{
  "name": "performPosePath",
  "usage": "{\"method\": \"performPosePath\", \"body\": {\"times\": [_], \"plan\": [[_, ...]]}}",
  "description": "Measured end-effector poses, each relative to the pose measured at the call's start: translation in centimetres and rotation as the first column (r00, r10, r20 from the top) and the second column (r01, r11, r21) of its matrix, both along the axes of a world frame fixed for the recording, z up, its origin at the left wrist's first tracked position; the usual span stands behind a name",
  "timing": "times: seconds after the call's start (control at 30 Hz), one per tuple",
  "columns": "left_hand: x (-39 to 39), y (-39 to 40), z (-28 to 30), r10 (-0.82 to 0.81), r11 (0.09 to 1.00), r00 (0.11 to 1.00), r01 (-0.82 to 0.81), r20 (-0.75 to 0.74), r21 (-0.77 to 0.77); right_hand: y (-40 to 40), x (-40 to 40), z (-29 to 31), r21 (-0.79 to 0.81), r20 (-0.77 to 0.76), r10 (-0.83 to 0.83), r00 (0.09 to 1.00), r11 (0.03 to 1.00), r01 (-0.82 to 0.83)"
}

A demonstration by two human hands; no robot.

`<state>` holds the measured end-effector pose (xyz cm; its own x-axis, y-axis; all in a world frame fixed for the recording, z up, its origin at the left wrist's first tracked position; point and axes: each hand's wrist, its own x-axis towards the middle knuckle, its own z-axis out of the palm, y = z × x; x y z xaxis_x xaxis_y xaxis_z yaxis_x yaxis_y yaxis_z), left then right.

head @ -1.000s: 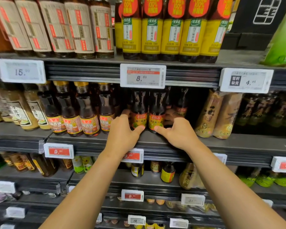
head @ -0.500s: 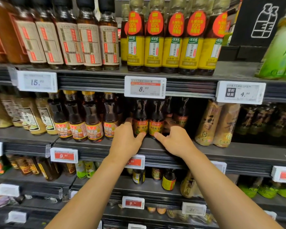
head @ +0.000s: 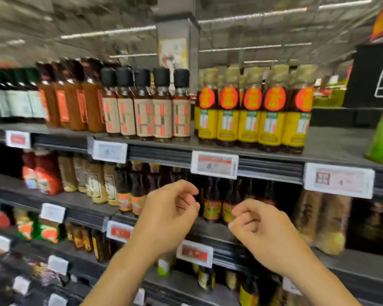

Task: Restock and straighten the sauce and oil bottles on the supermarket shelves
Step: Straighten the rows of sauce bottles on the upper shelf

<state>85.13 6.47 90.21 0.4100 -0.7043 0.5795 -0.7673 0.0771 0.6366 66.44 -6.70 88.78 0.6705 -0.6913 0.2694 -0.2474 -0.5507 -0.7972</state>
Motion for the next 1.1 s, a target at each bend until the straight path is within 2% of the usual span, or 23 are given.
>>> {"method": "performPosePath", "body": {"times": [0.1,0.2,0.37,0.5,0.63,0.77,0.87,0.93,1.03,1.1], "plan": [[0.5,2.4,5.1,-0.049,0.994,0.997,0.054,0.062,-0.096,3.0,0.8,4.8,-0.016,0.063,0.135,0.989,0.991,-0.134],[2.5,4.3,9.3,-0.072,0.981,0.986,0.097,0.148,-0.168,5.9,2.3,9.4,-0.103,0.122,0.219,0.968,0.973,-0.207],[9.8,6.9,13.6,-0.012,0.958,0.968,0.083,0.25,-0.275,8.7,6.8,14.8,-0.404,0.12,0.199,0.973,0.905,-0.135],[16.1,7.8,16.2,0.035,0.948,0.956,0.061,0.292,-0.312,9.0,11.4,18.8,-0.575,0.093,0.06,0.994,0.818,0.005],[19.1,6.7,18.9,0.021,0.953,0.937,0.086,0.349,-0.29,8.0,13.5,22.7,-0.674,0.112,-0.106,0.988,0.723,0.154],[18.2,4.6,22.2,0.012,0.958,0.845,0.143,0.534,-0.248,6.3,14.0,26.7,-0.775,0.121,-0.271,0.955,0.575,0.261],[16.7,2.2,25.2,0.006,0.974,0.723,0.153,0.691,-0.168,4.7,14.7,28.9,-0.845,-0.012,-0.374,0.927,0.5,0.19],[15.8,0.4,26.8,0.004,0.994,0.663,0.083,0.749,-0.078,3.5,15.1,29.5,-0.871,-0.144,-0.426,0.893,0.483,0.09],[14.9,-2.1,28.2,-0.017,0.997,0.534,-0.057,0.845,0.056,2.0,15.7,29.9,-0.851,-0.34,-0.453,0.824,0.521,-0.065],[14.8,-3.3,28.7,-0.055,0.989,0.483,-0.095,0.874,0.115,1.1,16.0,30.2,-0.822,-0.421,-0.438,0.794,0.554,-0.131]]}}
